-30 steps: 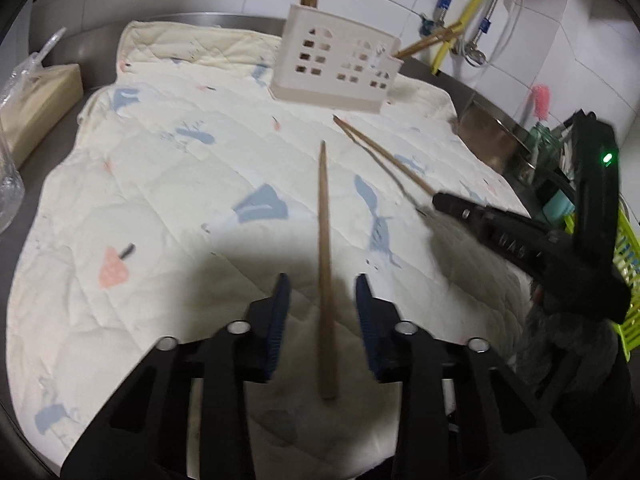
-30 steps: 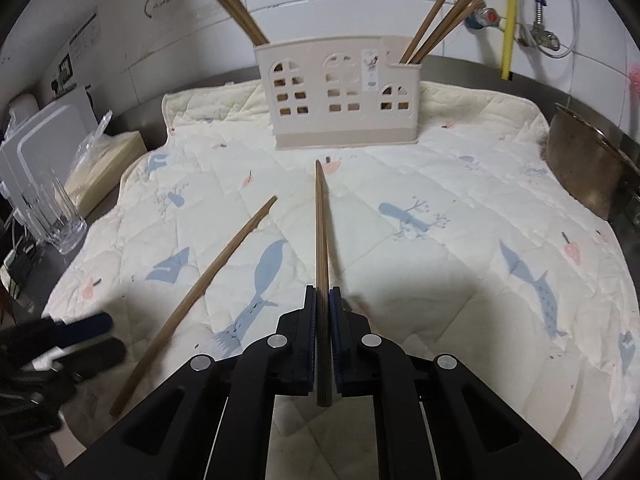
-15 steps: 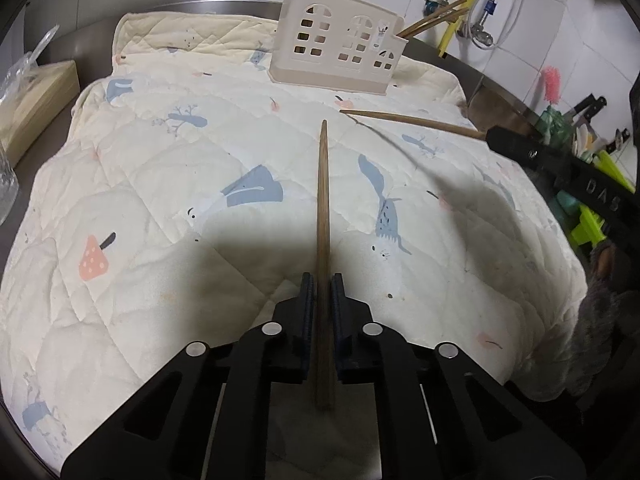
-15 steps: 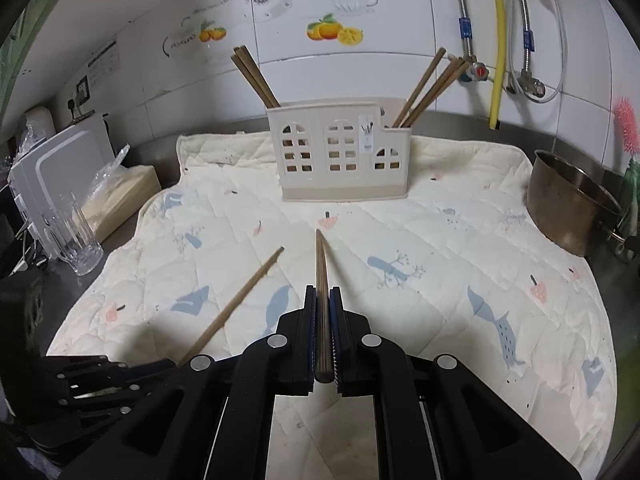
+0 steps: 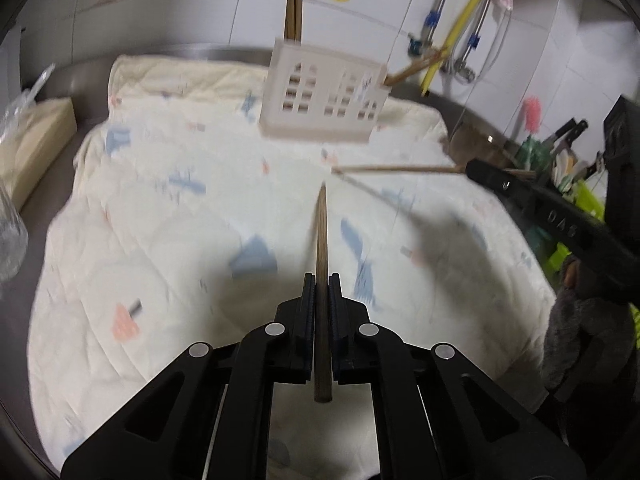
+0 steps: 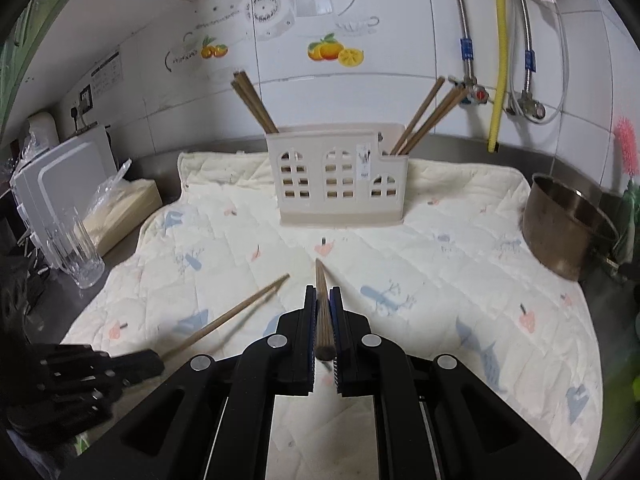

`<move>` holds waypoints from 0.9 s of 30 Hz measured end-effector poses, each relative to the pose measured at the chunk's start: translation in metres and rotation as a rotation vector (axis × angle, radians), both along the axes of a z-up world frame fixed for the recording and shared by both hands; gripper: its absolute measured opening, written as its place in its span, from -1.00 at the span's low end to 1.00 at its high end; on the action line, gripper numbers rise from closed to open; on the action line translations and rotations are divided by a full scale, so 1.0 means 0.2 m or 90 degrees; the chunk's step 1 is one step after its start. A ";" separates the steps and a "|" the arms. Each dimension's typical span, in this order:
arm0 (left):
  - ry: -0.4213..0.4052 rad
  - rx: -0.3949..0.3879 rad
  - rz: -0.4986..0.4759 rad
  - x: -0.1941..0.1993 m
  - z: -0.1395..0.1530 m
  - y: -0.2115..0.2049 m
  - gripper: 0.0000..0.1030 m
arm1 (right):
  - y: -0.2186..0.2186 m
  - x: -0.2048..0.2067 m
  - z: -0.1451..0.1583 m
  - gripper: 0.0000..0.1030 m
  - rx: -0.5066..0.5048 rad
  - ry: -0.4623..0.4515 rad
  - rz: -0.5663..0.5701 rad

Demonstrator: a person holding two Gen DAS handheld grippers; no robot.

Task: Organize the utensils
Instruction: 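Carry both held chopsticks up and insert them into the white holder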

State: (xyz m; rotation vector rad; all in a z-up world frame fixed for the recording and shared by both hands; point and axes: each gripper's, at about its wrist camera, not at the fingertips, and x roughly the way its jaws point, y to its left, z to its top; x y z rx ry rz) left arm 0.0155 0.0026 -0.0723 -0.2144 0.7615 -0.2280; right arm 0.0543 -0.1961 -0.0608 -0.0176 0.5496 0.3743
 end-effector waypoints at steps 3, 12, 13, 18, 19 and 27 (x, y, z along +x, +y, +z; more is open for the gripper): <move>-0.030 -0.002 -0.007 0.06 0.11 0.01 -0.90 | -0.02 0.04 0.07 -0.87 0.005 -0.010 0.008; -0.067 0.009 -0.041 0.29 0.35 0.00 -0.90 | -0.07 0.23 0.34 -0.87 0.007 -0.023 0.035; -0.073 0.015 -0.047 0.32 0.39 -0.01 -0.90 | -0.08 0.26 0.37 -0.87 0.005 -0.024 0.037; -0.101 0.034 -0.067 0.43 0.57 -0.04 -0.90 | -0.12 0.40 0.57 -0.87 0.003 -0.030 0.049; -0.107 0.035 -0.070 0.44 0.61 -0.04 -0.90 | -0.13 0.42 0.60 -0.87 0.005 -0.031 0.050; -0.196 0.063 -0.065 0.55 0.98 -0.04 -0.90 | -0.18 0.57 0.85 -0.87 0.007 -0.049 0.060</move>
